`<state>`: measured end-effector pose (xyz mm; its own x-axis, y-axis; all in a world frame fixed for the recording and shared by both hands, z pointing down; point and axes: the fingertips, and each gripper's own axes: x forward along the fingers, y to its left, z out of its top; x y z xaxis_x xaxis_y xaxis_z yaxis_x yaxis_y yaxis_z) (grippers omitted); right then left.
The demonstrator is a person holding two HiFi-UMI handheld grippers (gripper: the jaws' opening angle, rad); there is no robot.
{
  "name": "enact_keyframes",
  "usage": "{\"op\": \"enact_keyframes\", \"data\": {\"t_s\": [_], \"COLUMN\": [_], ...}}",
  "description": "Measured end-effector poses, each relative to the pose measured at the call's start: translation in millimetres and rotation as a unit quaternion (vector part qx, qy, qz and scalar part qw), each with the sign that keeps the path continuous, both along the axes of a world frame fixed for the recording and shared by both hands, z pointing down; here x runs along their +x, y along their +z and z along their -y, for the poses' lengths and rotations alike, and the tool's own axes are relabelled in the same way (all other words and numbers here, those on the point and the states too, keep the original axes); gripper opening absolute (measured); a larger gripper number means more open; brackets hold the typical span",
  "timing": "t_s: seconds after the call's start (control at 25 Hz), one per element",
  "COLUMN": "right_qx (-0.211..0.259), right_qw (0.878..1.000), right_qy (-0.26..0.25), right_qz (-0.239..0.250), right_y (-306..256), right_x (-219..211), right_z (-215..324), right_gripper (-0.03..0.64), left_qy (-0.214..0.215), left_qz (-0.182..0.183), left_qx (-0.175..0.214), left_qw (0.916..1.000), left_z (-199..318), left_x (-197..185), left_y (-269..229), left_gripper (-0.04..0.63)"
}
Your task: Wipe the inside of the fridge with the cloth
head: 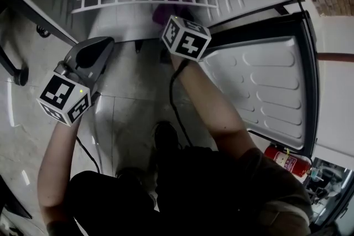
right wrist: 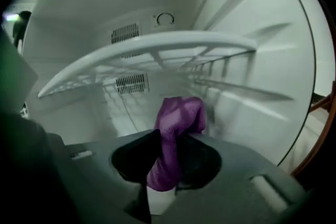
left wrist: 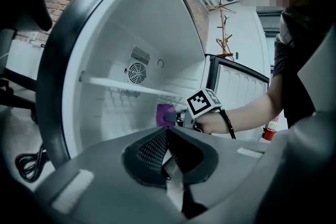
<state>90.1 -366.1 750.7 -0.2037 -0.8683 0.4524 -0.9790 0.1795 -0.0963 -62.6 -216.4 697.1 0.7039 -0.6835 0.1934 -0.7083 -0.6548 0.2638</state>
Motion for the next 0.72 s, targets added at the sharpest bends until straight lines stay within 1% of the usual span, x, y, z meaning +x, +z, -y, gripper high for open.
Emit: {"op": "enact_keyframes", "data": {"t_s": [0.08, 0.24, 0.36, 0.48, 0.6, 0.72], "right_qx": [0.009, -0.017, -0.054, -0.101, -0.125, -0.134], "right_qw": [1.000, 0.996, 0.990, 0.979, 0.972, 0.973], "right_qy": [0.017, 0.078, 0.116, 0.149, 0.160, 0.149], "right_qz": [0.015, 0.042, 0.060, 0.097, 0.115, 0.113], "right_y": [-5, 6, 29, 55, 70, 79], "right_x": [7, 31, 41, 51, 52, 43], "right_z": [8, 13, 1, -13, -25, -36], "right_gripper": [0.078, 0.074, 0.074, 0.074, 0.074, 0.074], "left_qy": [0.009, 0.027, 0.027, 0.020, 0.011, 0.001], "left_qz": [-0.001, 0.001, 0.002, 0.000, -0.003, -0.008], "left_qx": [0.000, -0.004, -0.013, -0.020, -0.025, -0.034], "left_qw": [1.0000, 0.9996, 0.9996, 0.9996, 0.9996, 0.9994], "left_z": [-3, -10, -16, -20, -21, -20], "left_x": [6, 15, 14, 8, 1, -3], "left_y": [-4, -7, 1, 14, 24, 30], "left_gripper": [0.017, 0.017, 0.017, 0.017, 0.017, 0.017]}}
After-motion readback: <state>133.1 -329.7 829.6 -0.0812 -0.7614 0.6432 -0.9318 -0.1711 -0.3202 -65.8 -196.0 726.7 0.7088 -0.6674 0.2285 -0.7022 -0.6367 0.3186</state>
